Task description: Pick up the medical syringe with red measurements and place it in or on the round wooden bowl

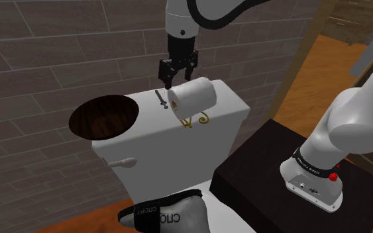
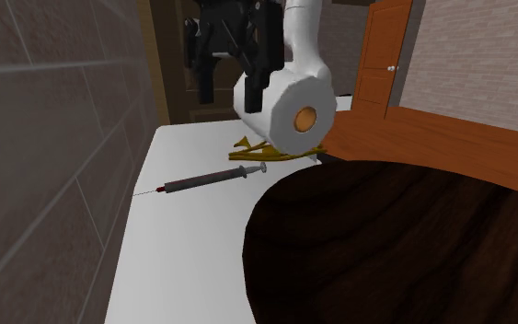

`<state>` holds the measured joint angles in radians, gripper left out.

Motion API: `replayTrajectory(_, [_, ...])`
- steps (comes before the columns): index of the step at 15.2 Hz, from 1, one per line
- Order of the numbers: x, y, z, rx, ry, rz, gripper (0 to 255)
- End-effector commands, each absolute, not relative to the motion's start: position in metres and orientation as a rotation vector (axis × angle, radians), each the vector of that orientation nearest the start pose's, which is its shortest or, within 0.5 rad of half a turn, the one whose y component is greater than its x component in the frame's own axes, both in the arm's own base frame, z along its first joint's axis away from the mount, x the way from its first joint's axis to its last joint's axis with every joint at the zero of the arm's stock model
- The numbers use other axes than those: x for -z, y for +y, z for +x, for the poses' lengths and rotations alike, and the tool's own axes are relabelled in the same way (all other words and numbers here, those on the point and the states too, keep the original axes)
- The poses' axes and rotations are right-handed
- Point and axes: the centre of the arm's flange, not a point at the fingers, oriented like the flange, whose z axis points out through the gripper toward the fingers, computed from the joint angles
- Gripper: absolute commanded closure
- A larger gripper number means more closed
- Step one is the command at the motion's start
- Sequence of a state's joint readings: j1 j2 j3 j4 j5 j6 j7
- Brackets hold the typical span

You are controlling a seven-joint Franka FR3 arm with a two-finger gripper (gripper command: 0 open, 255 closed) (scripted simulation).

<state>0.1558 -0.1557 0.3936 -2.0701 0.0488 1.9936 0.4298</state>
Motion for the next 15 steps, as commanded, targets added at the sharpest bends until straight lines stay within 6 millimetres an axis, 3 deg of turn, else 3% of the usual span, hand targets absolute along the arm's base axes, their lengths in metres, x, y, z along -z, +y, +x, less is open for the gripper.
replayTrajectory(1, [-0.49, 0.308, 0.443, 0.044, -0.163, -3.14, 0])
replayTrajectory(4, [-0.483, 0.339, 0.456, 0.053, -0.169, -3.143, 0])
replayTrajectory(11, [-0.446, 0.339, 0.457, 0.053, -0.169, -3.143, 0])
replayTrajectory(15, [-0.443, 0.339, 0.457, 0.053, -0.169, -3.143, 0])
